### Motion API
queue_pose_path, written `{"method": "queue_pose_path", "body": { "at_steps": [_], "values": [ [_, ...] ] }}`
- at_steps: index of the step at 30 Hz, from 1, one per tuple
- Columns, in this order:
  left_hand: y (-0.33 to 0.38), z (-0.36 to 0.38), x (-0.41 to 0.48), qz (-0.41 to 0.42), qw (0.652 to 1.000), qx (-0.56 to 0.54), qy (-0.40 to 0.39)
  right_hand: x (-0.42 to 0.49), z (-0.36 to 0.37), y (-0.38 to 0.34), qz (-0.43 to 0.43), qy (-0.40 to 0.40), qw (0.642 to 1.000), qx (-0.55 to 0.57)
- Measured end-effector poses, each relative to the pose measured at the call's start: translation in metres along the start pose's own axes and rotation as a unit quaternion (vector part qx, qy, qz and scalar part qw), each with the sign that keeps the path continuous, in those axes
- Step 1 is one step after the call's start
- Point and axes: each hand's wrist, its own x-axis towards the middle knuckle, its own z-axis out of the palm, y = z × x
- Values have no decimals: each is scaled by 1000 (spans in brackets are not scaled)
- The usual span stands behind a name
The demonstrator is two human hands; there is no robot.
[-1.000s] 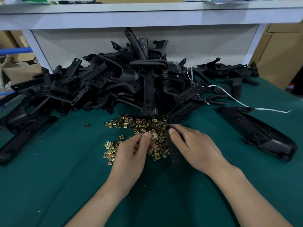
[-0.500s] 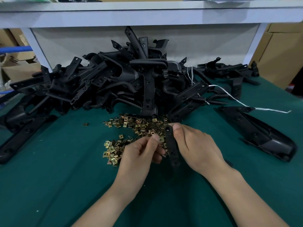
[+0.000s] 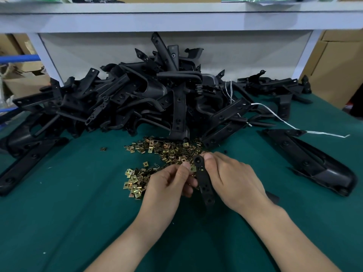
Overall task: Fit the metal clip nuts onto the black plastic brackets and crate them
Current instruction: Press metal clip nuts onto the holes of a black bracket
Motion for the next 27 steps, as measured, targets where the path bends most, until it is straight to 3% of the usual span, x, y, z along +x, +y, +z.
{"method": "queue_pose_path", "body": {
  "at_steps": [11, 27],
  "values": [
    [-2, -3, 2, -3, 1000, -9, -15, -1, 6, -8, -8, 66, 997, -31],
    [-4, -3, 3, 5, 1000, 13, -16, -4, 3, -11, -19, 76, 996, -40]
  ]
}}
